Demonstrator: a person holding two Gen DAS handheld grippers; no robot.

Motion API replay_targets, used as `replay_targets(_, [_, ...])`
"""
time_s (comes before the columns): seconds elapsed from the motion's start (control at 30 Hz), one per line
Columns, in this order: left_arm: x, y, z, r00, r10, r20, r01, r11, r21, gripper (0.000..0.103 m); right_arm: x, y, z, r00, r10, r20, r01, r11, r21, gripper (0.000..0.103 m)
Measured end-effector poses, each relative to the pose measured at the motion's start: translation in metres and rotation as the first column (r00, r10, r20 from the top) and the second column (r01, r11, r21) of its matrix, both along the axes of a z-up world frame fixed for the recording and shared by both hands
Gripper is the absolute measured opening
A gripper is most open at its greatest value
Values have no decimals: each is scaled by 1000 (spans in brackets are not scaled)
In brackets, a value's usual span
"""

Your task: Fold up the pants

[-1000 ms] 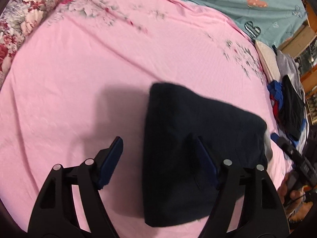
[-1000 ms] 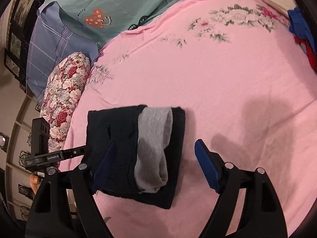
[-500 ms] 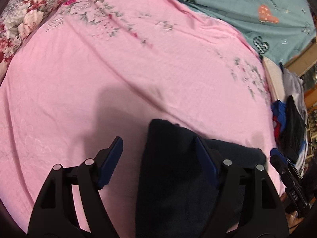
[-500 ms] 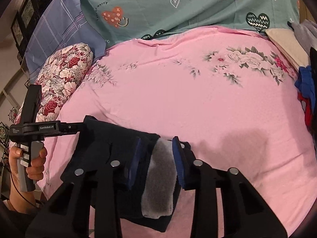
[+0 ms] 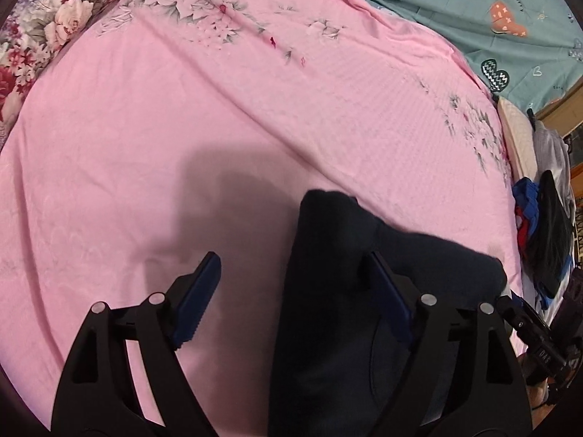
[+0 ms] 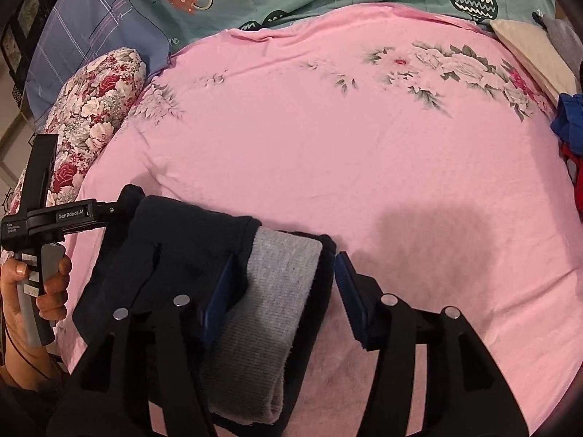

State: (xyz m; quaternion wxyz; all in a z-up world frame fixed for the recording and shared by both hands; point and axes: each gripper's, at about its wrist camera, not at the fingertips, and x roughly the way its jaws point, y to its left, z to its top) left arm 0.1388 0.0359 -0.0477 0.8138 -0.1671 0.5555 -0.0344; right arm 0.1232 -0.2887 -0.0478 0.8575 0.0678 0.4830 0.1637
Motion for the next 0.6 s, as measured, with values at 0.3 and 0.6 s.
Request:
replay_targets(0.3, [-36,-11,-10,990,-116,-77,111,991,-68,81,-24,-29,6,989,45,-140,-5,961,275,58])
replay_targets(0.6, [-38,-30,-18,980,-172,-98,160,980,-117,66,-34,-36,-9,975,42,-220,33,946,323,67])
